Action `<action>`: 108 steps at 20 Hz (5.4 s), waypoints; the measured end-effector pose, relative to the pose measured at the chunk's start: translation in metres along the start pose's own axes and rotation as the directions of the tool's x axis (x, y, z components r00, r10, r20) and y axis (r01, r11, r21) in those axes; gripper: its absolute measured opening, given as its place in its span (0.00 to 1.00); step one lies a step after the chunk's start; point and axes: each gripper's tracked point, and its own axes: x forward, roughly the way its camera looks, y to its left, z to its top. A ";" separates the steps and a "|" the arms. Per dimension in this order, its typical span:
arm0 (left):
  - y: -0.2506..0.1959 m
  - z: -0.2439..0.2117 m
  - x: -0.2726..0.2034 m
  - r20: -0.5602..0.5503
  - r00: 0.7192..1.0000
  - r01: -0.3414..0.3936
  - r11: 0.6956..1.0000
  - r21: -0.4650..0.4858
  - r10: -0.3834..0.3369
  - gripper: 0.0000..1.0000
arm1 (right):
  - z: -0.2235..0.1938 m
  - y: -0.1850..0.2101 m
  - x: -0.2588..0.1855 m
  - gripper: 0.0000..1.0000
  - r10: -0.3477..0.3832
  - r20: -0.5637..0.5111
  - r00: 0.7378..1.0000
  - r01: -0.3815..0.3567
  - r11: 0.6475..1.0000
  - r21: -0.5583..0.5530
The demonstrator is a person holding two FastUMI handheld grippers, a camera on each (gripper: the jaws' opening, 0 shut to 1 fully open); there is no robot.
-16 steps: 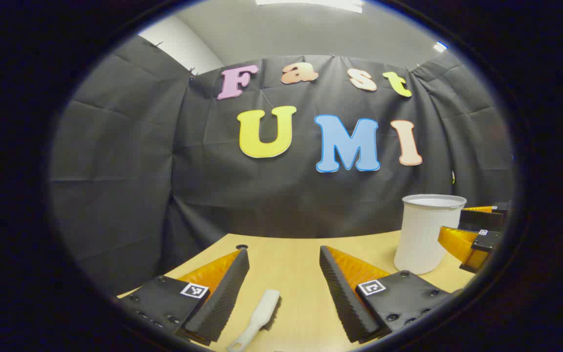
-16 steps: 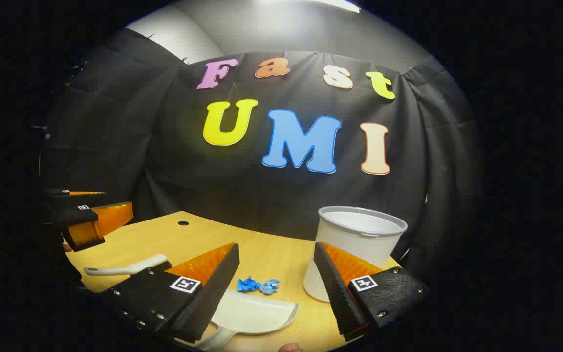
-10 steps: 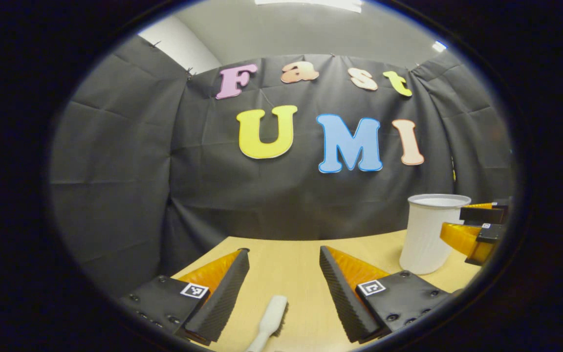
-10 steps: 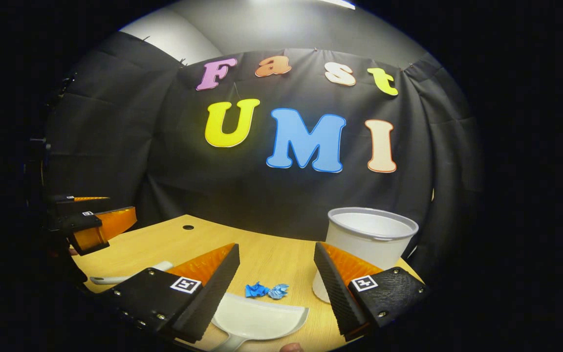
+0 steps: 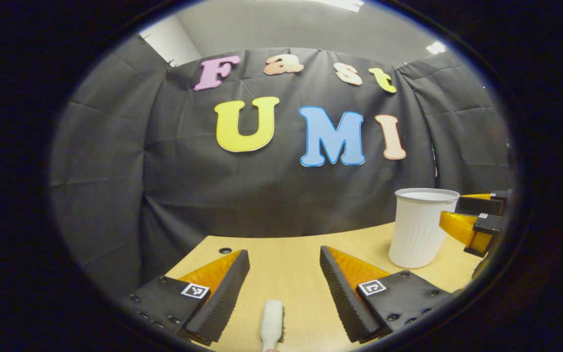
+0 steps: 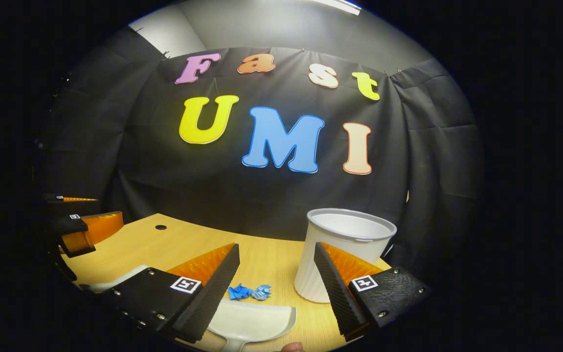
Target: Pick up the small broom and dustpan from the desktop, sweep the trash into the dustpan with the broom, and then empty the trash into the garbage bin.
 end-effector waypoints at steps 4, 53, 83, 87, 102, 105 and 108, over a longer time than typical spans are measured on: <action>0.000 -0.005 -0.002 -0.036 0.999 0.022 1.000 0.010 -0.021 0.98 | -0.016 0.029 0.024 0.96 0.003 -0.080 0.997 -0.003 1.000 0.010; 0.012 -0.110 -0.138 -0.857 0.514 0.068 0.996 0.065 0.021 0.50 | -0.382 0.055 0.034 0.37 0.262 -0.858 0.442 -0.176 0.963 0.203; -0.125 -0.104 0.038 -0.870 0.462 0.460 0.885 0.070 -0.171 0.41 | -0.392 -0.034 0.061 0.35 0.394 -0.848 0.354 -0.529 0.832 0.165; -0.151 -0.105 0.049 -0.882 0.427 0.564 0.821 0.089 -0.198 0.43 | -0.394 -0.038 0.063 0.35 0.410 -0.845 0.343 -0.547 0.819 0.174; -0.195 -0.051 0.034 -0.882 0.250 0.754 0.652 -0.082 -0.399 0.45 | -0.389 -0.022 0.071 0.35 0.415 -0.832 0.368 -0.537 0.826 0.174; -0.199 -0.043 0.027 -0.878 0.236 0.766 0.636 -0.096 -0.417 0.43 | -0.384 -0.024 0.076 0.35 0.417 -0.824 0.383 -0.536 0.827 0.170; -0.199 -0.040 0.013 -0.877 0.224 0.766 0.634 -0.112 -0.426 0.41 | -0.385 -0.028 0.080 0.35 0.416 -0.821 0.390 -0.535 0.828 0.165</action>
